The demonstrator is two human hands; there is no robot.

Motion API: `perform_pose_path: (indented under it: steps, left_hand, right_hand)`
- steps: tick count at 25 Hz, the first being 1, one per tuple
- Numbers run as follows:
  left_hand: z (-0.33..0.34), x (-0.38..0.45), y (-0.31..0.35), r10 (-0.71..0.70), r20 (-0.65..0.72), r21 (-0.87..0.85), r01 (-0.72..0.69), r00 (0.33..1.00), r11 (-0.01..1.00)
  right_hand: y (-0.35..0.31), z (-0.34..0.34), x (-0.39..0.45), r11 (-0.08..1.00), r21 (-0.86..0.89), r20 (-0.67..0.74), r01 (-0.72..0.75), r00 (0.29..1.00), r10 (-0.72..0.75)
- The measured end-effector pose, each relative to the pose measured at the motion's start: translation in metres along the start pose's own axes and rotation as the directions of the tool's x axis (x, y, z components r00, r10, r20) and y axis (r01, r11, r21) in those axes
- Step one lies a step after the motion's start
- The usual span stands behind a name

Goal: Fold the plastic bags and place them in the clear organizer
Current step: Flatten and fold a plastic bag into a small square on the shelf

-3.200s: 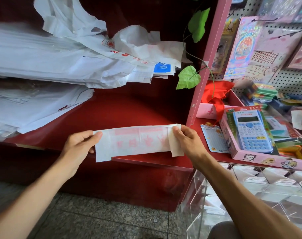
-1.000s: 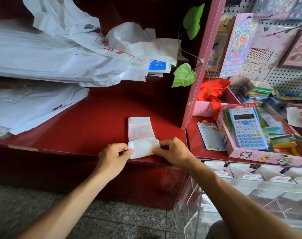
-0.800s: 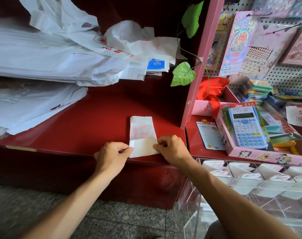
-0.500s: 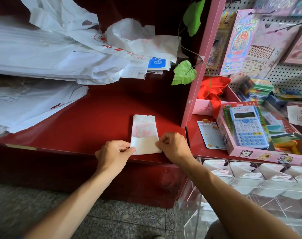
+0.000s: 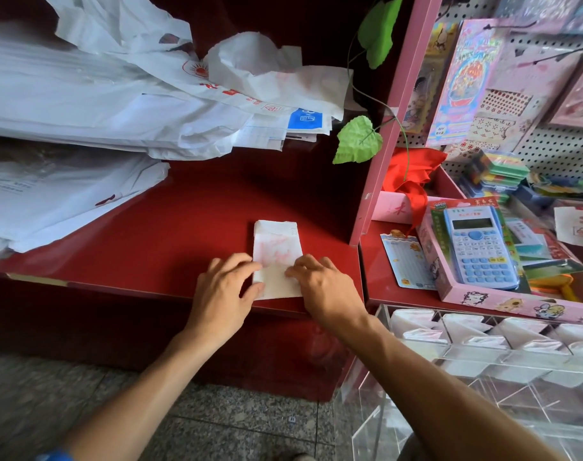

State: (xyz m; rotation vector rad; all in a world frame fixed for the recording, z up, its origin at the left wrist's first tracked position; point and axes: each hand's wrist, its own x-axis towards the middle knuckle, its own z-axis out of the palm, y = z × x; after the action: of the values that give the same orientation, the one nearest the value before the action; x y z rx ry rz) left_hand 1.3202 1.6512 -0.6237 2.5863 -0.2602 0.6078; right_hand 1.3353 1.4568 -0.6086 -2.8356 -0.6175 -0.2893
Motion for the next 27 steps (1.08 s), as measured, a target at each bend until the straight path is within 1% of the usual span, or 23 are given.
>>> perform_pose_path:
  steps: [1,2,4,7,8,10,11,14,16,17,19,21,23,24,26,27]
  left_hand:
    - [0.001,0.0,-0.006,0.086,0.02,0.042,-0.086,0.996,0.995]
    - [0.001,0.001,-0.011,0.122,0.049,0.057,-0.125,0.991,0.991]
    - [-0.005,-0.001,-0.015,0.114,0.14,0.051,-0.122,0.984,0.991]
    - [-0.01,-0.004,-0.023,0.11,0.269,0.065,-0.133,0.957,0.989]
    - [-0.012,-0.005,-0.024,0.127,0.272,0.076,-0.153,0.954,0.985]
    - [-0.013,-0.006,-0.027,0.169,0.214,0.053,-0.184,0.962,0.981]
    - [-0.012,-0.006,-0.028,0.177,0.172,0.014,-0.182,0.969,0.983]
    - [-0.014,-0.006,-0.026,0.159,0.102,-0.092,-0.15,0.982,0.984]
    - [-0.018,-0.007,-0.021,0.109,0.085,-0.15,-0.096,0.99,0.984]
    - [-0.02,-0.008,-0.02,0.067,0.086,-0.185,-0.051,0.994,0.981]
    - [-0.022,-0.01,-0.014,-0.024,0.101,-0.255,0.05,0.995,0.966]
    - [-0.021,-0.01,-0.007,-0.09,0.114,-0.349,0.125,0.989,0.929]
    - [-0.021,-0.008,0.0,-0.199,0.148,-0.422,0.243,0.969,0.873]
    - [-0.021,-0.006,0.002,-0.267,0.172,-0.431,0.316,0.948,0.845]
    - [-0.02,-0.003,0.007,-0.362,0.203,-0.409,0.414,0.91,0.813]
    - [-0.019,-0.002,0.007,-0.372,0.205,-0.387,0.424,0.905,0.819]
  right_hand:
    - [0.001,0.0,-0.001,1.0,-0.02,0.034,0.018,0.999,-0.018]
    - [0.003,-0.002,-0.001,1.0,-0.014,0.047,0.014,0.999,-0.013]
    - [0.006,-0.007,-0.002,0.999,0.035,0.086,-0.015,0.996,0.012]
    - [0.009,-0.015,-0.005,1.0,0.009,0.206,0.005,0.979,-0.007]
    - [0.01,-0.016,-0.006,1.0,-0.007,0.229,0.024,0.973,-0.022]
    - [0.013,-0.017,-0.008,0.999,-0.005,0.24,0.045,0.97,-0.043]
    - [0.015,-0.016,-0.009,0.999,0.034,0.225,0.042,0.973,-0.049]
    - [0.023,-0.013,-0.01,0.965,0.261,0.134,0.033,0.988,-0.07]
    - [0.027,-0.013,-0.01,0.924,0.381,0.088,0.034,0.993,-0.073]
    - [0.027,-0.014,-0.011,0.899,0.438,0.084,0.007,0.995,-0.048]
    - [0.027,-0.016,-0.012,0.85,0.52,0.091,-0.085,0.995,0.044]
    - [0.025,-0.017,-0.012,0.802,0.57,0.094,-0.177,0.984,0.15]
    - [0.022,-0.017,-0.009,0.748,0.613,0.108,-0.254,0.965,0.239]
    - [0.021,-0.017,-0.008,0.734,0.615,0.116,-0.289,0.954,0.278]
    - [0.018,-0.014,-0.005,0.742,0.588,0.112,-0.324,0.94,0.322]
    - [0.017,-0.014,-0.004,0.754,0.569,0.104,-0.327,0.939,0.328]
